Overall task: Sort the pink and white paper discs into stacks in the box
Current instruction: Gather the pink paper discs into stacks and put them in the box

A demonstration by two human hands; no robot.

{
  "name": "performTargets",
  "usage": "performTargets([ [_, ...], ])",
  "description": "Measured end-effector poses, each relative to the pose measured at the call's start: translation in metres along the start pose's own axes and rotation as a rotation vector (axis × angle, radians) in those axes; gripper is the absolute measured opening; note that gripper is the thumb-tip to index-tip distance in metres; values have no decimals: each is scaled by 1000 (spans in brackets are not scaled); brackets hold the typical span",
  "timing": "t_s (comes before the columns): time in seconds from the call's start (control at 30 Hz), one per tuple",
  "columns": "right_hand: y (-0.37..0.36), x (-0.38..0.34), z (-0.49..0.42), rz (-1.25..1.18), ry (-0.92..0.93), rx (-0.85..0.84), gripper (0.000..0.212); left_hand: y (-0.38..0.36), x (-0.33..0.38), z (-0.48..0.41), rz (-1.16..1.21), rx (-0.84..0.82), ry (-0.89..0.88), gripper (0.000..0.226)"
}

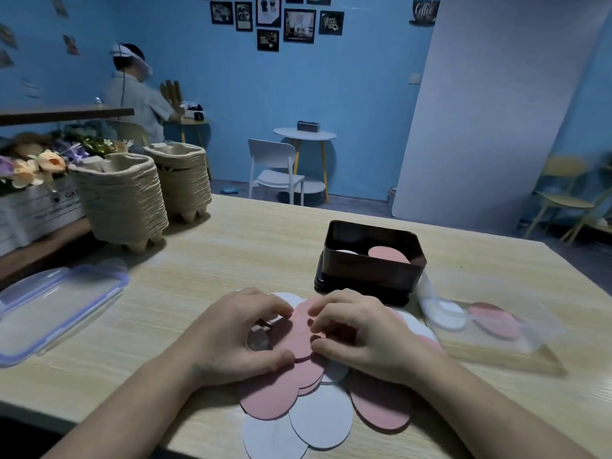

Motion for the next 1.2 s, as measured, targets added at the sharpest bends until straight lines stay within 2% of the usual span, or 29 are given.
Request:
performTargets([
  [0.13,1,-3,-1,49,-48,-75,30,1,0,1,7,-8,11,52],
  [0.23,-2,-5,-6,96,-15,-137,32,1,-1,1,14,-27,16,52],
  [0.43,2,-9,-6,99,-9,-112,29,1,-7,6,75,-18,56,54],
  [0.6,7,-8,-4,169,-17,-92,33,7,-10,11,122,21,90,47],
  [0.73,8,-9,-4,131,-65,-117,42,11,-10,12,121,-21,92,45],
  [0.87,2,-11,-9,96,-58,-111,28,4,-7,9,75,-61,59,42],
  [1.03,1,-11,-10,71,-88,-101,35,-1,-7,5,127,-24,66,40],
  [1.2,1,-12,-10,61,-105,-77,32,-2,-8,7,153,13,68,38],
])
Point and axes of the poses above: each hand's wrist, its own z-axis away from the middle knuckle, its own y-axis out of the back of the hand, x = y × z, the point moved 1 cm from there along -z, towards the middle knuckle, and after that the axes turned 7 degrees about z, right-handed, at the moved point
